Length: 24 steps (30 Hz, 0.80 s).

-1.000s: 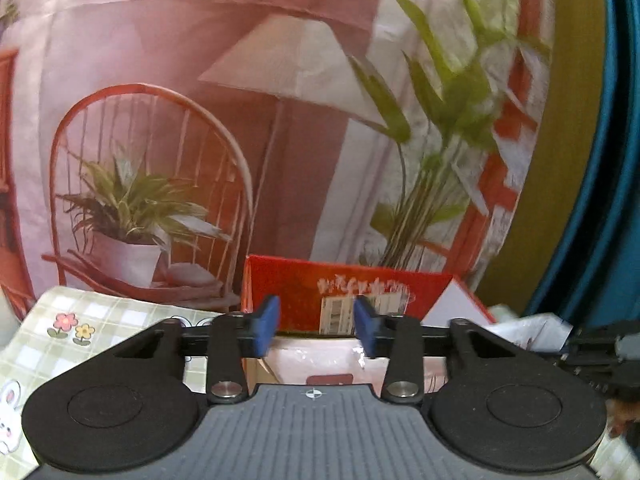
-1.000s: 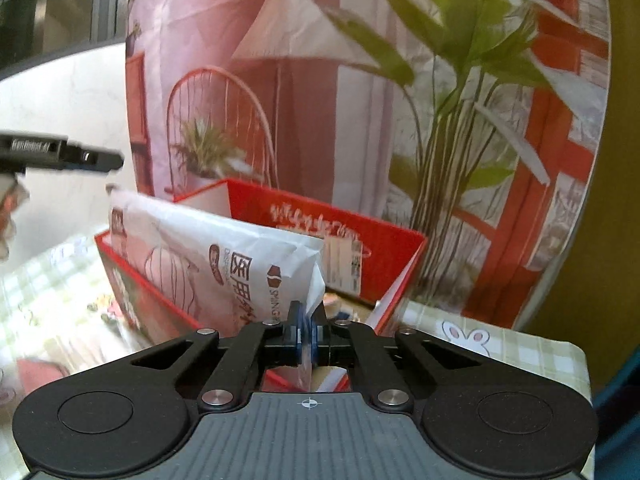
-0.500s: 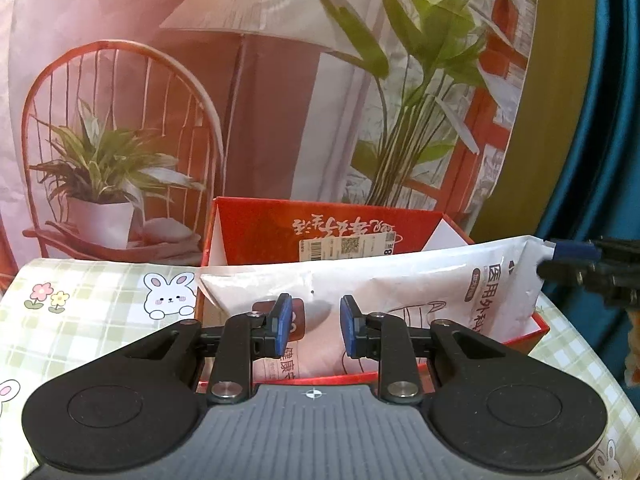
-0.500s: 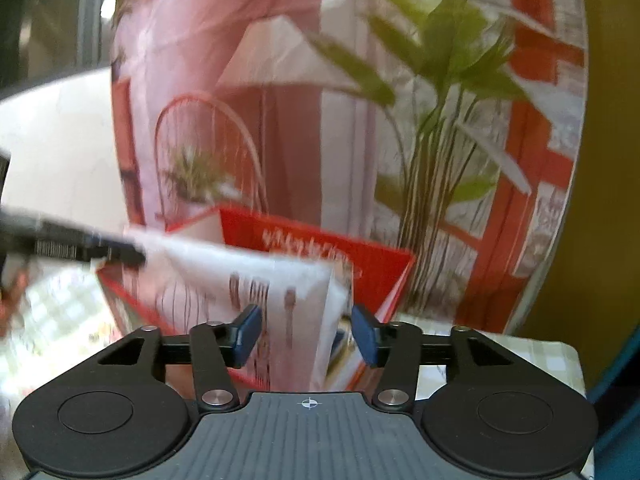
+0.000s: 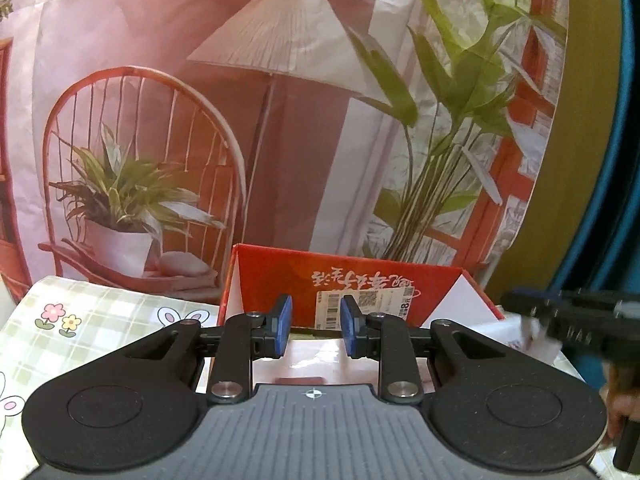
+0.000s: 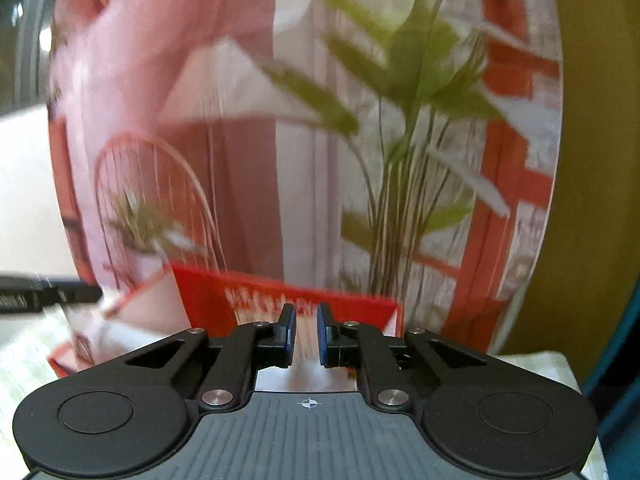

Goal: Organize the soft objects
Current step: 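Lower the mask bag upright into the red box and open both grippers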

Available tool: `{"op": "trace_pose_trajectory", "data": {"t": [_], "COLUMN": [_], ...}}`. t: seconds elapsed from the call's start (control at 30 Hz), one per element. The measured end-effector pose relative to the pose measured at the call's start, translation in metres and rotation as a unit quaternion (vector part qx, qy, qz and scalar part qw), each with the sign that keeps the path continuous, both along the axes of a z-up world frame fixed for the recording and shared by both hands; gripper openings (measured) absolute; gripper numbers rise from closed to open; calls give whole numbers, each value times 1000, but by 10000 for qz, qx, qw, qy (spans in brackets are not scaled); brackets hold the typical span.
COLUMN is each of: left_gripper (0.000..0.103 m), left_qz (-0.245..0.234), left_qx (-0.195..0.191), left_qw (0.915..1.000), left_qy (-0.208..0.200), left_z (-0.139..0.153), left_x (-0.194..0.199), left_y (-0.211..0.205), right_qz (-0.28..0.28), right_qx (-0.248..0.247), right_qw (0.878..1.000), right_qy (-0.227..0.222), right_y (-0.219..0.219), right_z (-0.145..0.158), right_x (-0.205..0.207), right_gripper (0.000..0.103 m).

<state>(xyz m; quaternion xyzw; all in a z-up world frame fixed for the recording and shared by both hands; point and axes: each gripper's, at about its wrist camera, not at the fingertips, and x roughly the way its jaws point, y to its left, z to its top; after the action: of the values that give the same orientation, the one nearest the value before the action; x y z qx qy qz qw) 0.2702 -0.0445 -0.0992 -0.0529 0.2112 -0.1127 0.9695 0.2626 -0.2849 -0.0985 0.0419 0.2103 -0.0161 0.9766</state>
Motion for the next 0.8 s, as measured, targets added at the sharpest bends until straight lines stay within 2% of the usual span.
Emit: {"op": "trace_pose_trajectory", "data": {"t": [0.13,0.27,0.37,0.43,0.53,0.6,0.7,0.73,0.8], "left_gripper": [28,28,29,29,29,29,29,29,29], "left_qz": [2,-80,-308,-332,-250,-235,-342,-321,-232], "left_qx": [110,184,478,657,544,482,716,800,715], "left_qw": [9999,9998,9984,9972,9981,9986,9967,9962,9972], "left_qy": [2,4,47,90,117,-8,-169,-118,46], "left_z": [-4,-7,-11,-17,-18,-13,-7,-8,-12], "left_x": [2,0,-6,-10,-16,-21,-23,-21,-15], "left_y": [0,-4,-15,-20,-17,-16,-23,-25,-21], "right_qz": [210,315,280,303,383,412,425,424,428], "right_qx": [-20,-214,-187,-335,-385,-414,-603,-652,-709], "right_qw": [9986,9968,9968,9966,9963,9960,9952,9950,9947], "right_qy": [491,706,730,688,666,669,638,623,611], "right_y": [11,21,22,26,30,32,39,40,42], "right_z": [-17,-26,-33,-36,-36,-36,-38,-39,-40], "right_x": [1,-7,-13,-17,-21,-23,-26,-27,-29], "right_gripper": [7,7,7,7,8,10,11,11,12]}}
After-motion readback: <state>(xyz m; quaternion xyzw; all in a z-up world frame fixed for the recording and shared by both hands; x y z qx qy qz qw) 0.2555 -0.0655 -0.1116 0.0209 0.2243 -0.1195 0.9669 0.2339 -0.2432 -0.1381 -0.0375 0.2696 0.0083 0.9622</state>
